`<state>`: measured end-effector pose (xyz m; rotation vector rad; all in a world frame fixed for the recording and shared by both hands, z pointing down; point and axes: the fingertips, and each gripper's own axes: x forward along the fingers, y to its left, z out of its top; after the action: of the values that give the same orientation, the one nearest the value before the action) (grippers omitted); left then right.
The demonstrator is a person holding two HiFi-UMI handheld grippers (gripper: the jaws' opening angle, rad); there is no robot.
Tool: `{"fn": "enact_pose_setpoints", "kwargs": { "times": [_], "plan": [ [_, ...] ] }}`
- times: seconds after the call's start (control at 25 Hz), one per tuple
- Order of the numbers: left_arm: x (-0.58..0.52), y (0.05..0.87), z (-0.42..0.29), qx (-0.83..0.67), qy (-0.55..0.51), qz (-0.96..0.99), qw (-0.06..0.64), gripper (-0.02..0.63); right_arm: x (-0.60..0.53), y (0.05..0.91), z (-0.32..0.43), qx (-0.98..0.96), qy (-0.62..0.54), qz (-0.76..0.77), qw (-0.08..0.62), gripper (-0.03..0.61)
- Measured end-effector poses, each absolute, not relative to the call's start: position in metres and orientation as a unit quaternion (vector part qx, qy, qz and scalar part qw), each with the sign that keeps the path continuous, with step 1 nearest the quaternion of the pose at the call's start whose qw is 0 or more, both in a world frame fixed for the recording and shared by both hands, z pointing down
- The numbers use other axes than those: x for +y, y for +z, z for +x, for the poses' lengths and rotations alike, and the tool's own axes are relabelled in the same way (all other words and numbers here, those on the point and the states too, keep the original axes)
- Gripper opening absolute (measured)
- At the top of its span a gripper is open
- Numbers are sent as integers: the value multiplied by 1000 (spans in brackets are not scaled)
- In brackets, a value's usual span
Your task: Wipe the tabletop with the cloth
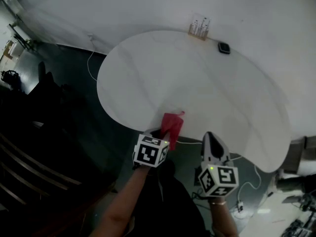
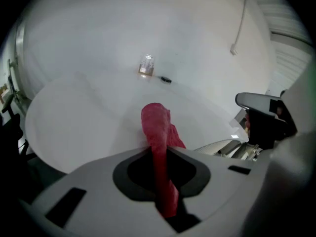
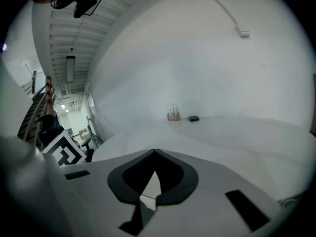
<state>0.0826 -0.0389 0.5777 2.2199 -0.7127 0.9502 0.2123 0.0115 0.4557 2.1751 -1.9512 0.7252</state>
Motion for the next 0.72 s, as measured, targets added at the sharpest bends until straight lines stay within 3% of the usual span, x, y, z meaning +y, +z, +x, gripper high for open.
{"fn": "enact_pose_setpoints", "kwargs": {
  "times": [0.72],
  "plan": [
    [-87, 597, -162, -472, 329, 745, 337, 49, -59, 452, 96, -737, 221, 631, 97, 2]
  ]
}}
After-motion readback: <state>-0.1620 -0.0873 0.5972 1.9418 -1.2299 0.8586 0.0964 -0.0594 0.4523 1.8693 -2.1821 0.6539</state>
